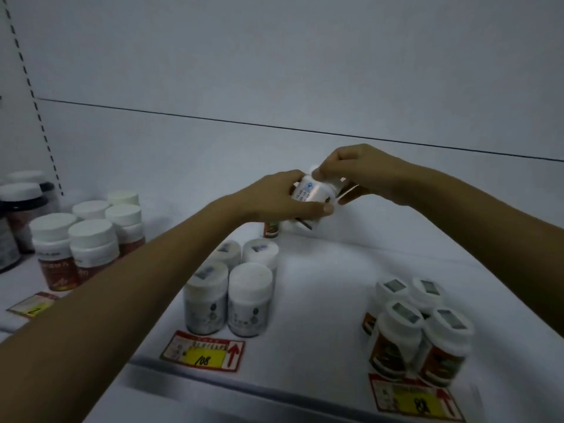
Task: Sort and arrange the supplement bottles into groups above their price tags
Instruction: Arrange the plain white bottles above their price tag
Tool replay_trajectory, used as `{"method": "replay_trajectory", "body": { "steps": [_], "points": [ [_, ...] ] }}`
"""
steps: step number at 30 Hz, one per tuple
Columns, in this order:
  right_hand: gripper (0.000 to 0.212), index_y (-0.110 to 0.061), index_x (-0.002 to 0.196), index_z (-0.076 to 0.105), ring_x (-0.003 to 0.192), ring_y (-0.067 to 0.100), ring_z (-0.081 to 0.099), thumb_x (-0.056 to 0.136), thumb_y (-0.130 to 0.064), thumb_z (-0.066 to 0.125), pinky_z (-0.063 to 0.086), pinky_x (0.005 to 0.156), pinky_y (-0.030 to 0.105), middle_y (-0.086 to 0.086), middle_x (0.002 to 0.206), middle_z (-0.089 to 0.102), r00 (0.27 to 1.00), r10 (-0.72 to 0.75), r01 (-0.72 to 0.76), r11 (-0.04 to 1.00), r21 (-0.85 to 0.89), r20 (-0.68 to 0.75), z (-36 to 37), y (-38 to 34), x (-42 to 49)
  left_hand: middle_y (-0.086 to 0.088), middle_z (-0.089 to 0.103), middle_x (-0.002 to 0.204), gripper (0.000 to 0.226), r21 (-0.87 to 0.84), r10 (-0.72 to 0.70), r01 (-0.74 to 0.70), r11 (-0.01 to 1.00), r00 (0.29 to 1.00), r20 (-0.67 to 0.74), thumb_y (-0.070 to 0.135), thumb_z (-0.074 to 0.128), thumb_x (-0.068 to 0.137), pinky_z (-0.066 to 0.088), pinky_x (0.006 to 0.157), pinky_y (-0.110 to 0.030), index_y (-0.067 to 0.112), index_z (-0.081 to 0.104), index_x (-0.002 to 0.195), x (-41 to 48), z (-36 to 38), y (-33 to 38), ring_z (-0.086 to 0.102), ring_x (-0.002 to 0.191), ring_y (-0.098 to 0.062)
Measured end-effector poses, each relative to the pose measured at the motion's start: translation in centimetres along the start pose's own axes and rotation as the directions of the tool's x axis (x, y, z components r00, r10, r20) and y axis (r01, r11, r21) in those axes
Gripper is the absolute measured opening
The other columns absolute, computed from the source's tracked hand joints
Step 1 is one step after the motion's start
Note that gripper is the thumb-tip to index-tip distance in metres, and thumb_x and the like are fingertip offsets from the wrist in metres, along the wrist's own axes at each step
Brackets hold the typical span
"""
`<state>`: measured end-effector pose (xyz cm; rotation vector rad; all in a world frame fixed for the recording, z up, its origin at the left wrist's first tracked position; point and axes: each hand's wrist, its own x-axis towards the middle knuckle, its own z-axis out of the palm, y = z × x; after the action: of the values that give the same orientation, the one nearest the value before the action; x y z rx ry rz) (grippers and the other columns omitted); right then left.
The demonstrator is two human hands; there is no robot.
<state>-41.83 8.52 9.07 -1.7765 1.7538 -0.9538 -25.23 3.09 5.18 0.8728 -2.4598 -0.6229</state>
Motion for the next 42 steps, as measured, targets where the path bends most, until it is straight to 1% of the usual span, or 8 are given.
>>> {"method": "replay_trajectory", "body": {
  "steps": [3, 7, 11, 15, 24, 35, 39, 42],
  "points": [
    [0.032, -0.009, 0.097, 0.063, 0.080, 0.020, 0.071, 0.082, -0.037, 0.067, 0.059, 0.067, 0.027, 0.004, 0.091, 0.070, 0.999, -0.045, 0.046, 0.998, 0.052, -0.009, -0.7, 0.2, -3.2, 0.005, 0.064, 0.089, 0.034, -0.172, 0.007, -0.016, 0.985, 0.999, -0.052, 0.041, 0.069, 0.077, 0.053, 0.067, -0.021, 0.024, 0.054, 0.102, -2.1, 1.4, 2.4, 0.064, 0.077, -0.012],
    [0.038, -0.008, 0.098, 0.065, 0.080, 0.018, 0.070, 0.080, -0.042, 0.067, 0.059, 0.070, 0.029, 0.002, 0.090, 0.071, 0.992, -0.118, 0.123, 0.977, 0.173, -0.044, -0.8, 0.3, -6.3, 0.011, 0.062, 0.093, 0.039, -0.341, -0.059, -0.002, 0.940, 0.984, -0.169, 0.039, 0.068, 0.076, 0.051, 0.060, -0.012, 0.029, 0.049, 0.109, -5.1, 2.6, 4.8, 0.064, 0.080, -0.006],
    [0.033, -0.010, 0.094, 0.066, 0.077, 0.015, 0.070, 0.080, -0.039, 0.068, 0.059, 0.070, 0.028, -0.001, 0.087, 0.071, 0.986, -0.159, 0.168, 0.951, 0.261, -0.055, -0.2, 0.0, -8.2, 0.015, 0.063, 0.096, 0.038, -0.448, -0.099, 0.002, 0.894, 0.976, -0.193, 0.039, 0.066, 0.078, 0.054, 0.066, -0.015, 0.039, 0.045, 0.109, -8.1, 3.1, 5.9, 0.066, 0.081, -0.005],
    [0.024, -0.009, 0.095, 0.065, 0.075, 0.011, 0.069, 0.084, -0.031, 0.065, 0.057, 0.066, 0.025, -0.003, 0.086, 0.070, 0.982, -0.189, 0.188, 0.930, 0.316, -0.025, 0.2, -0.2, -9.2, 0.007, 0.069, 0.102, 0.036, -0.545, -0.124, 0.025, 0.838, 0.982, -0.145, 0.035, 0.059, 0.084, 0.056, 0.077, -0.021, 0.032, 0.049, 0.119, -10.9, 2.6, 6.0, 0.069, 0.090, -0.009],
    [0.005, -0.013, 0.090, 0.064, 0.086, 0.015, 0.067, 0.087, -0.015, 0.060, 0.058, 0.071, 0.026, 0.000, 0.093, 0.067, 0.971, -0.239, 0.213, 0.895, 0.393, 0.018, 1.3, -1.4, -9.7, 0.005, 0.071, 0.103, 0.042, -0.435, -0.094, -0.013, 0.900, 0.970, -0.224, 0.027, 0.064, 0.080, 0.056, 0.075, -0.020, 0.029, 0.053, 0.120, -13.7, 1.2, 5.0, 0.068, 0.091, -0.010],
    [0.010, -0.016, 0.092, 0.065, 0.095, 0.019, 0.068, 0.086, -0.023, 0.064, 0.058, 0.082, 0.032, 0.004, 0.102, 0.069, 0.973, -0.232, 0.226, 0.925, 0.304, -0.017, 2.3, -3.4, -5.8, 0.013, 0.072, 0.098, 0.037, -0.343, 0.017, -0.110, 0.933, 0.965, -0.262, 0.034, 0.068, 0.076, 0.057, 0.077, -0.025, 0.040, 0.055, 0.111, -11.1, -2.6, 0.4, 0.067, 0.091, -0.016],
    [0.015, -0.013, 0.098, 0.063, 0.092, 0.017, 0.068, 0.084, -0.019, 0.067, 0.059, 0.072, 0.026, 0.004, 0.103, 0.067, 0.971, -0.216, 0.237, 0.920, 0.312, -0.099, 3.2, -4.8, -3.2, 0.013, 0.064, 0.116, 0.052, -0.354, 0.003, -0.092, 0.931, 0.970, -0.242, 0.052, 0.057, 0.072, 0.052, 0.090, -0.030, 0.036, 0.049, 0.121, -9.4, -3.6, -2.3, 0.062, 0.105, -0.010],
    [0.022, -0.012, 0.104, 0.060, 0.092, 0.014, 0.065, 0.084, -0.015, 0.068, 0.058, 0.070, 0.025, 0.001, 0.104, 0.064, 0.971, -0.187, 0.220, 0.941, 0.257, -0.145, 4.3, -5.8, -0.6, 0.011, 0.051, 0.133, 0.056, -0.433, -0.101, -0.039, 0.900, 0.950, -0.295, 0.053, 0.045, 0.085, 0.043, 0.101, -0.031, 0.029, 0.040, 0.135, -8.6, -3.3, -5.0, 0.050, 0.119, -0.007]
  ]
}}
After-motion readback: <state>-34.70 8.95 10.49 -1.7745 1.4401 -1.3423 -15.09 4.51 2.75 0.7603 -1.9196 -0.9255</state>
